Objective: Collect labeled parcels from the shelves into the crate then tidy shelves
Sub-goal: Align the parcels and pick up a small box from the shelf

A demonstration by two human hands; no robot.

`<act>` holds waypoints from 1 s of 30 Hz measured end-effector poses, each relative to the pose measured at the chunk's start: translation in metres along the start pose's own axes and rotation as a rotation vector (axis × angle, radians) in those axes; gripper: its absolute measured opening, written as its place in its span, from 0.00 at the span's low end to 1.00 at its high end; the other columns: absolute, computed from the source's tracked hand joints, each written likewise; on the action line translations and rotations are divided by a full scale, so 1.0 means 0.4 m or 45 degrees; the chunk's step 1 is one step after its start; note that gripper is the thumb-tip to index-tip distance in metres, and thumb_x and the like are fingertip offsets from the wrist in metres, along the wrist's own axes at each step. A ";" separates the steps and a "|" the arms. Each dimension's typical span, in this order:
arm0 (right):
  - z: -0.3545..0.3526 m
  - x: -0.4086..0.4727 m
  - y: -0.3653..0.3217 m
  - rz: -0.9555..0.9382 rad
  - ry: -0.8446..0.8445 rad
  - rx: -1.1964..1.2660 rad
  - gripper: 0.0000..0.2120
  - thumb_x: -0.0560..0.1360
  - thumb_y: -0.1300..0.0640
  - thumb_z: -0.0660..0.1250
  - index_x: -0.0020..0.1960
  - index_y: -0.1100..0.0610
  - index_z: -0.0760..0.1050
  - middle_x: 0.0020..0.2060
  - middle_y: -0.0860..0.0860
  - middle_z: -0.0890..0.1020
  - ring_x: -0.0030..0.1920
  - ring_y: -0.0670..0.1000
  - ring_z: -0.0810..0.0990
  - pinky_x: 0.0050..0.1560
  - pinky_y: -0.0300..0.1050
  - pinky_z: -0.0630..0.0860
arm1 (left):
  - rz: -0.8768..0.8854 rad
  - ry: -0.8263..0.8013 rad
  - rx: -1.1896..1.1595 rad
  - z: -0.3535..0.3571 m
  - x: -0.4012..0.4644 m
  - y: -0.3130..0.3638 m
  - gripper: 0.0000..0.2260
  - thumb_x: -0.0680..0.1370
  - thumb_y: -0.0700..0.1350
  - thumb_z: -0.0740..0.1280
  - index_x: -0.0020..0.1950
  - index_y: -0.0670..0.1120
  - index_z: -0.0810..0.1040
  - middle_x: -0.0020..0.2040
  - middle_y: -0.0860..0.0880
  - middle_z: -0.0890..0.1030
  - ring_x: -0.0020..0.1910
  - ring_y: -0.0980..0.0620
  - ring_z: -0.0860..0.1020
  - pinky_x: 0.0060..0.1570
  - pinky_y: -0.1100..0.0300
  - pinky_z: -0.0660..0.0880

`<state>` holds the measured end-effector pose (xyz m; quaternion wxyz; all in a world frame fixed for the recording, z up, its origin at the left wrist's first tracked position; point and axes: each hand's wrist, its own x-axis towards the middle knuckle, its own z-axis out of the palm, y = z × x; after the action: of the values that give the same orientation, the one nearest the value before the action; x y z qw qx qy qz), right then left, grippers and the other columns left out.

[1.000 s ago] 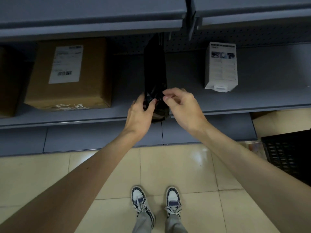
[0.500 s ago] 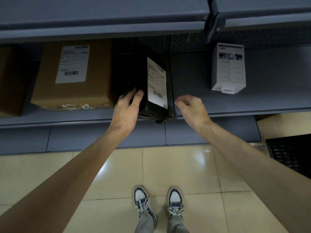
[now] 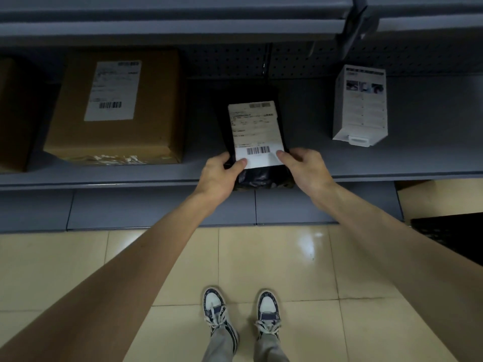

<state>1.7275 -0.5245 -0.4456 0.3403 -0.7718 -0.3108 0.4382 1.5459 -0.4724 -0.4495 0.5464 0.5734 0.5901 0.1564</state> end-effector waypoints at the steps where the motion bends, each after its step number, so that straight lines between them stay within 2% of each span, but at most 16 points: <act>1: -0.010 -0.003 0.010 0.003 0.002 -0.018 0.18 0.78 0.47 0.66 0.58 0.60 0.79 0.51 0.54 0.83 0.51 0.54 0.82 0.54 0.50 0.80 | 0.008 -0.016 0.013 0.012 -0.001 0.000 0.19 0.80 0.50 0.68 0.69 0.44 0.77 0.61 0.49 0.82 0.60 0.50 0.80 0.66 0.52 0.75; 4: -0.033 -0.011 0.043 -0.002 0.020 -0.060 0.15 0.79 0.48 0.67 0.51 0.61 0.79 0.44 0.56 0.82 0.45 0.54 0.81 0.42 0.45 0.77 | 0.044 -0.066 0.062 0.039 0.000 -0.016 0.21 0.80 0.52 0.68 0.70 0.45 0.76 0.63 0.49 0.81 0.63 0.50 0.79 0.67 0.50 0.74; 7: -0.042 -0.015 0.055 -0.014 -0.002 -0.084 0.11 0.79 0.50 0.67 0.43 0.56 0.77 0.36 0.49 0.78 0.38 0.48 0.77 0.37 0.38 0.72 | 0.080 -0.088 0.073 0.049 -0.002 -0.021 0.22 0.79 0.55 0.67 0.71 0.46 0.76 0.65 0.49 0.80 0.63 0.51 0.78 0.68 0.50 0.74; 10: -0.039 -0.010 0.061 -0.034 -0.025 -0.024 0.11 0.79 0.51 0.67 0.50 0.59 0.80 0.44 0.53 0.83 0.45 0.52 0.82 0.45 0.42 0.79 | 0.082 -0.079 0.044 0.053 -0.002 -0.026 0.17 0.82 0.49 0.66 0.69 0.45 0.77 0.63 0.48 0.81 0.61 0.51 0.79 0.67 0.52 0.74; 13: -0.036 -0.019 0.067 -0.070 -0.019 0.024 0.11 0.79 0.53 0.66 0.54 0.60 0.80 0.42 0.48 0.82 0.44 0.47 0.80 0.42 0.33 0.75 | 0.075 -0.025 0.009 0.065 -0.014 -0.032 0.16 0.82 0.51 0.66 0.67 0.44 0.78 0.62 0.47 0.81 0.60 0.50 0.79 0.66 0.52 0.74; 16: -0.034 -0.031 0.074 -0.093 -0.004 0.043 0.10 0.79 0.54 0.67 0.53 0.60 0.80 0.41 0.47 0.82 0.41 0.44 0.79 0.40 0.30 0.74 | 0.061 0.014 -0.083 0.079 -0.036 -0.039 0.11 0.82 0.49 0.65 0.61 0.46 0.80 0.61 0.48 0.81 0.57 0.54 0.80 0.62 0.60 0.74; 19: -0.034 -0.047 0.087 -0.104 -0.025 0.117 0.07 0.79 0.56 0.67 0.53 0.59 0.80 0.43 0.46 0.83 0.44 0.43 0.81 0.45 0.32 0.76 | 0.080 0.033 -0.146 0.086 -0.065 -0.045 0.09 0.83 0.47 0.65 0.62 0.49 0.80 0.60 0.52 0.82 0.56 0.59 0.79 0.57 0.69 0.74; 21: -0.034 -0.059 0.096 -0.111 -0.033 0.164 0.06 0.79 0.58 0.68 0.53 0.58 0.80 0.43 0.45 0.83 0.41 0.37 0.81 0.42 0.30 0.75 | 0.077 0.043 -0.193 0.089 -0.080 -0.054 0.08 0.83 0.45 0.65 0.60 0.50 0.80 0.60 0.53 0.82 0.53 0.64 0.79 0.52 0.76 0.73; 23: -0.032 -0.071 0.106 -0.131 -0.028 0.180 0.04 0.79 0.59 0.68 0.52 0.58 0.79 0.43 0.46 0.83 0.37 0.34 0.80 0.39 0.27 0.73 | 0.083 0.044 -0.254 0.093 -0.094 -0.064 0.08 0.83 0.43 0.66 0.61 0.50 0.80 0.60 0.53 0.82 0.52 0.66 0.80 0.51 0.76 0.73; 25: -0.026 -0.081 0.122 -0.135 -0.022 0.173 0.05 0.78 0.59 0.68 0.53 0.58 0.79 0.47 0.52 0.83 0.42 0.38 0.81 0.43 0.31 0.76 | 0.098 0.041 -0.318 0.098 -0.110 -0.076 0.11 0.82 0.40 0.65 0.63 0.48 0.80 0.61 0.52 0.82 0.53 0.66 0.80 0.52 0.74 0.75; 26: -0.023 -0.087 0.132 -0.142 -0.024 0.153 0.06 0.78 0.59 0.68 0.54 0.59 0.80 0.50 0.54 0.83 0.46 0.42 0.82 0.48 0.37 0.79 | 0.105 0.041 -0.348 0.100 -0.115 -0.086 0.11 0.82 0.39 0.65 0.64 0.47 0.80 0.61 0.51 0.82 0.55 0.64 0.81 0.53 0.72 0.75; 28: -0.015 -0.101 0.152 -0.160 -0.027 0.135 0.08 0.78 0.58 0.68 0.55 0.59 0.80 0.54 0.55 0.82 0.52 0.49 0.83 0.57 0.50 0.80 | 0.113 0.027 -0.389 0.104 -0.129 -0.103 0.12 0.82 0.39 0.65 0.64 0.48 0.80 0.63 0.50 0.81 0.59 0.59 0.80 0.57 0.70 0.75; 30: -0.010 -0.113 0.166 -0.171 -0.029 0.179 0.07 0.78 0.59 0.68 0.55 0.58 0.80 0.55 0.54 0.82 0.54 0.51 0.82 0.60 0.53 0.78 | 0.117 0.016 -0.422 0.108 -0.139 -0.115 0.12 0.82 0.38 0.65 0.64 0.46 0.79 0.63 0.49 0.81 0.61 0.57 0.79 0.61 0.67 0.75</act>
<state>1.7237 -0.5988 -0.4760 0.4186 -0.7185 -0.3340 0.4438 1.5442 -0.5520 -0.4763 0.6222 0.5008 0.5327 0.2800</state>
